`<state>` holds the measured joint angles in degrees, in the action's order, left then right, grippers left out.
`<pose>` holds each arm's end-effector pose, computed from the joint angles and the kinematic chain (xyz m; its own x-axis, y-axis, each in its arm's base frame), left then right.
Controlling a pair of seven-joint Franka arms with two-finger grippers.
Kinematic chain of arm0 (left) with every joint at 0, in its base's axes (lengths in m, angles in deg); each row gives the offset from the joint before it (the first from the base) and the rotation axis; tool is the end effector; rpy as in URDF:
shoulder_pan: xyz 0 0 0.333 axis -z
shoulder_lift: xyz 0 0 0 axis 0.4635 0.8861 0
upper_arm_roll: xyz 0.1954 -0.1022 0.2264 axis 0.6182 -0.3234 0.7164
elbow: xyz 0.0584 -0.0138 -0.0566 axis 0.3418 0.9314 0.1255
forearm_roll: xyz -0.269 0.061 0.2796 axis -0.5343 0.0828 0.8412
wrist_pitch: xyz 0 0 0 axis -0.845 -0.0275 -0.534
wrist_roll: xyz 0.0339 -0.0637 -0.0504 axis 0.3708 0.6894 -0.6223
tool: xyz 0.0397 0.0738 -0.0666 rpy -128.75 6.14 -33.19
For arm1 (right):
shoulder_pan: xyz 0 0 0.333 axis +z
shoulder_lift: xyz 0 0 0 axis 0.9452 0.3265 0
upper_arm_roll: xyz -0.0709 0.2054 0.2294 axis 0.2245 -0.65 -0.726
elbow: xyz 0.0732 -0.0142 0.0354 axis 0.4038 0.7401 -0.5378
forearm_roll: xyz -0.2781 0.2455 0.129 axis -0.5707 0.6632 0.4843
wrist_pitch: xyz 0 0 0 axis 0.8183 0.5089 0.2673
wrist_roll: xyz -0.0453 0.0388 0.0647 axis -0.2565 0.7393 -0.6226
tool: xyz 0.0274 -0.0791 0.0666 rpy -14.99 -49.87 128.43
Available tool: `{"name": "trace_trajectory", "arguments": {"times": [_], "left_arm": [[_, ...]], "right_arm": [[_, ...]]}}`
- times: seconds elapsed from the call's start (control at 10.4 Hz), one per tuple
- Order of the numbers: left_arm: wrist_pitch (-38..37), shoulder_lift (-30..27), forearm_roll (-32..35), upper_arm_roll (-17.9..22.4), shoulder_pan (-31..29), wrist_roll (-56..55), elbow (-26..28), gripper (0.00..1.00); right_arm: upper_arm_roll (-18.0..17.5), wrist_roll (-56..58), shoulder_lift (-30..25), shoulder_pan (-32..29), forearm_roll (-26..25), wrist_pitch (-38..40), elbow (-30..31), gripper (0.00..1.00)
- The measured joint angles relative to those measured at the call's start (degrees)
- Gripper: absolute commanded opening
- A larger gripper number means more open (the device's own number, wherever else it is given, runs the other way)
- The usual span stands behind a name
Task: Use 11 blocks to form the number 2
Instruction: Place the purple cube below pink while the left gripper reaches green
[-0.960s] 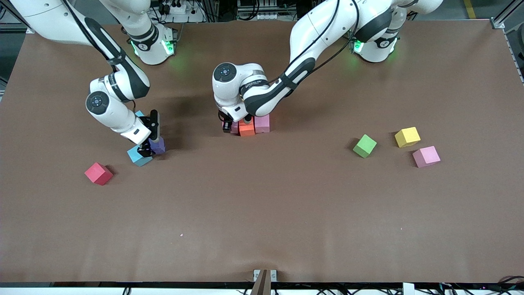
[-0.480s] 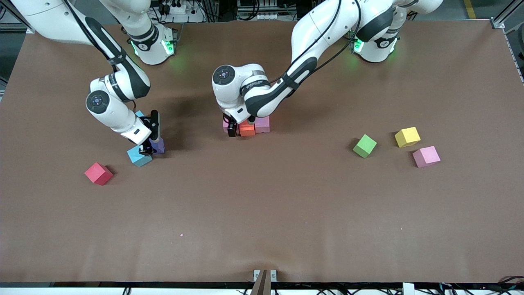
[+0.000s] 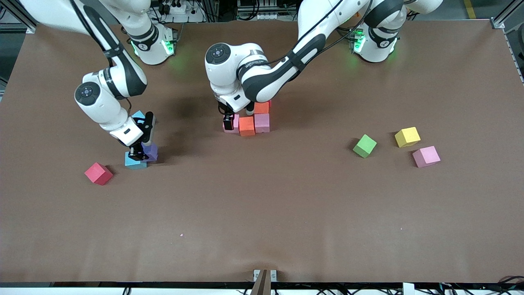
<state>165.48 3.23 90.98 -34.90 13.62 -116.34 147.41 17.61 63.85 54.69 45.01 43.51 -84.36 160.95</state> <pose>0.4042 -0.6357 0.2956 0.0554 0.9984 -0.0083 0.9962 -0.0547 0.0675 0.5130 0.0810 0.2680 0.0133 0.9991 0.0404 0.9873 -0.0195 0.1575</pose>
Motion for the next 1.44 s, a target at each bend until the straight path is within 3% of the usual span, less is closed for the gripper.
{"name": "trace_trajectory", "arguments": {"times": [0.58,0.77,0.96,1.15,1.25,1.44], "left_arm": [[-8.1,-2.7,-0.7,0.0,-15.4,9.5,0.4,1.0],[-8.7,-4.5,-0.8,-2.2,-22.2,13.4,3.7,1.0],[-8.2,-7.7,-0.8,-9.3,-33.3,16.5,10.2,1.0],[-5.8,-11.7,-0.8,-16.9,-47.6,19.1,17.9,1.0],[-4.0,-13.6,-0.8,-20.6,-55.4,20.0,22.1,1.0],[-1.2,-16.1,-0.8,-26.6,-68.7,22.4,30.1,1.0]], "right_arm": [[-0.3,-47.3,-1.6,12.7,1.0,3.2,-4.3,0.15],[-0.3,-63.5,-1.4,15.7,1.1,4.2,-4.4,0.14],[-0.2,-78.4,0.3,18.7,1.1,6.9,-6.7,0.14],[0.7,-89.6,3.8,22.8,1.2,16.0,-14.2,0.14],[2.9,-95.2,6.3,26.9,1.2,19.5,-18.9,0.14],[12.6,-105.3,11.9,40.0,1.1,20.8,-25.4,0.14]]}}
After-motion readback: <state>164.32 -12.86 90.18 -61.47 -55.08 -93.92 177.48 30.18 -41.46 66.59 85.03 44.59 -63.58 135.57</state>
